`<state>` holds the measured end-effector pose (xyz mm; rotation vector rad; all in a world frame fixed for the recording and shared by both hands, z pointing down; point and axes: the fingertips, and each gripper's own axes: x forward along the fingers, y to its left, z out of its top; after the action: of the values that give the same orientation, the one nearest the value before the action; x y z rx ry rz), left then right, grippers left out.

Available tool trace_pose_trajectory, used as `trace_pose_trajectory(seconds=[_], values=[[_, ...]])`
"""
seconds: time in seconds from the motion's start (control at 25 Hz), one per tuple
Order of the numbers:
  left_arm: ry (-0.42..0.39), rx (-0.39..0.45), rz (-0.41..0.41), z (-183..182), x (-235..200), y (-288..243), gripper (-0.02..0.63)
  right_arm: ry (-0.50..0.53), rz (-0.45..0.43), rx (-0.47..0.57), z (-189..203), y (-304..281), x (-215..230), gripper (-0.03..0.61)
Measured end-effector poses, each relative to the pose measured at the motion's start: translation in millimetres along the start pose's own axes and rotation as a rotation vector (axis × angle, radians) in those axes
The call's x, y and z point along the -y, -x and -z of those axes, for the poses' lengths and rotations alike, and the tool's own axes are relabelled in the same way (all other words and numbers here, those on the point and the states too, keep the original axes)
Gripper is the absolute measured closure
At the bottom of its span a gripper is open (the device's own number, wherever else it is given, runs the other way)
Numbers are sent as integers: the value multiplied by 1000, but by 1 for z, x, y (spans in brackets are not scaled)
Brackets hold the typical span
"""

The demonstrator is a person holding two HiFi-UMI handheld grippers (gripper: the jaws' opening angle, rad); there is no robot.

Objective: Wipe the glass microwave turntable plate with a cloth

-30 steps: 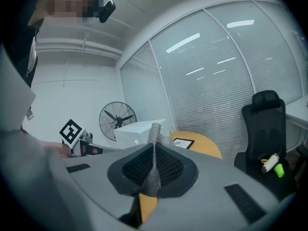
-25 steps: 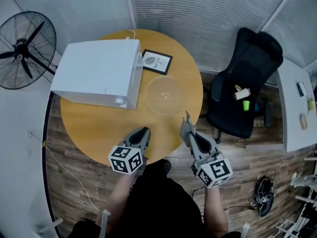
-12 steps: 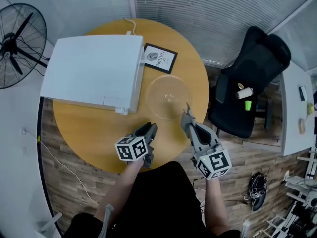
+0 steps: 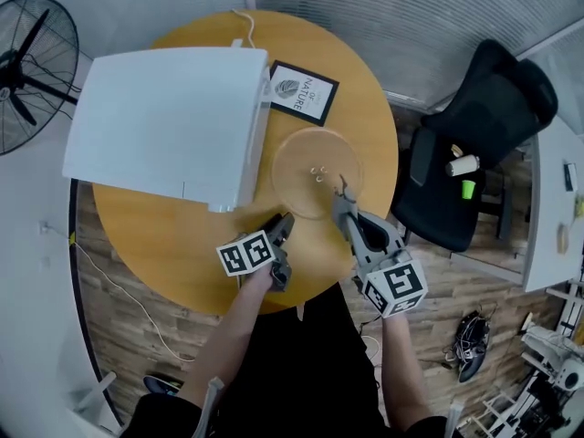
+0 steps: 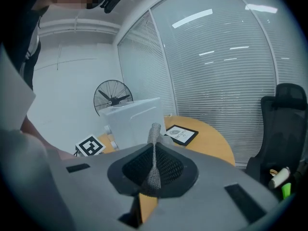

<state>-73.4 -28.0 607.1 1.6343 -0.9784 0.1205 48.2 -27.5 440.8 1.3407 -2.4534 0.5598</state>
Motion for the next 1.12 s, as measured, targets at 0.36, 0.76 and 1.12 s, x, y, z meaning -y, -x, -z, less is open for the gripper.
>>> trace_pose_trajectory(seconds=[0.36,0.76,1.12], values=[[159,31,-29,7,-22,-23,485,14,-103,-42,6,-33,23,557],[220,73,-54,1,-23,-33,521,25,-196,-65,5,-68,36,557],[234,93,-78,1,-28,-32,578,57,-290,-129,25,-98,26,557]])
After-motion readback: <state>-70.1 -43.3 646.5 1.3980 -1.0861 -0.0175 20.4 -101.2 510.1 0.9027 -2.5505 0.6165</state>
